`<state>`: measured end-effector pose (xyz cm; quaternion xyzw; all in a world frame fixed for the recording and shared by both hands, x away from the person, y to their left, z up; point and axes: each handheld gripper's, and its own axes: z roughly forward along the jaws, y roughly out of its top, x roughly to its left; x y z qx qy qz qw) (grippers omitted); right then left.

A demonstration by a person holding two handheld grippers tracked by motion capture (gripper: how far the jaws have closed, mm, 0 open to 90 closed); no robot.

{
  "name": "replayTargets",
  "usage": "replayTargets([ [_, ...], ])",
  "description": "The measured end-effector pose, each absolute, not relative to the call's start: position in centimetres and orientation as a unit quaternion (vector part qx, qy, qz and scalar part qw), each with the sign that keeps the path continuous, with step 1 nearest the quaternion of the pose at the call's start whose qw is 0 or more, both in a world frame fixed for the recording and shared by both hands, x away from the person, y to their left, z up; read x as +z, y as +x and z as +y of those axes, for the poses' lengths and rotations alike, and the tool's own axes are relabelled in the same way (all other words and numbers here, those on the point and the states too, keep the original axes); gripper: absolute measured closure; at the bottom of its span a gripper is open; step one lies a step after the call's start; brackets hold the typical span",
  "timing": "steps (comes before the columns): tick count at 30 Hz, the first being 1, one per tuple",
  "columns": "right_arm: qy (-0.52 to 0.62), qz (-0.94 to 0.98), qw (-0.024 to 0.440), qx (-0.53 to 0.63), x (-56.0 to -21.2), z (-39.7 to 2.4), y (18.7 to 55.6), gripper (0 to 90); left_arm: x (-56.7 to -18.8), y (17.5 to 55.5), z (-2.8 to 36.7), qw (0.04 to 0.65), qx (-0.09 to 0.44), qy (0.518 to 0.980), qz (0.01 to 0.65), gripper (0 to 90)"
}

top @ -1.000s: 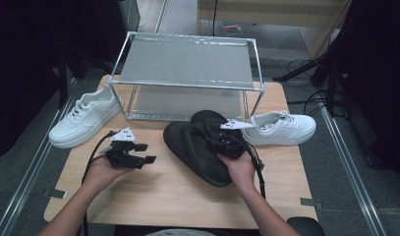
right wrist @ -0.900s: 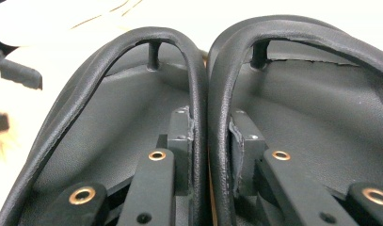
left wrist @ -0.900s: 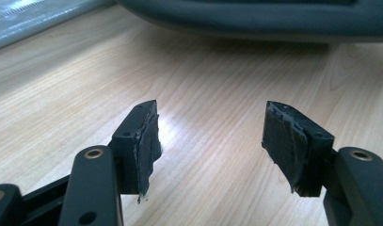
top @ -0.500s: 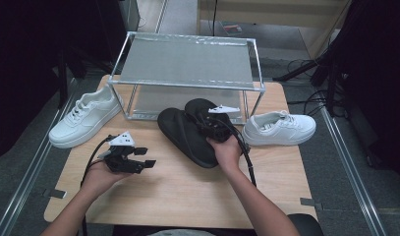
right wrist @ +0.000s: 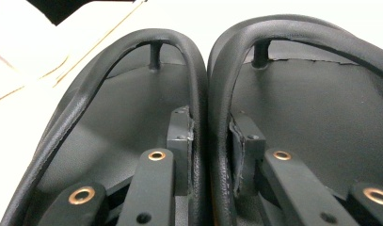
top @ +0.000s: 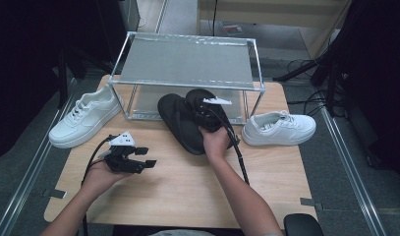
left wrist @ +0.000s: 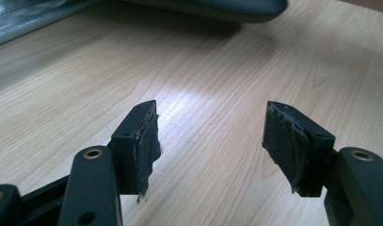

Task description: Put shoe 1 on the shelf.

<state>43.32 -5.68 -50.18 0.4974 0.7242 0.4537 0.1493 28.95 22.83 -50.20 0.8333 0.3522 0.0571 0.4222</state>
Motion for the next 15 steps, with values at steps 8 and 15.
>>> replayTargets([
  [8,0.505,0.723,0.16,0.444,-51.6,-4.7,43.6,70.7,-50.2,28.9,22.9,0.424,0.057,0.833,0.35,36.5],
  [15,0.507,0.72,0.151,0.45,-51.7,-4.7,44.1,70.9,-50.2,29.0,22.8,0.423,0.056,0.835,0.348,36.5],
])
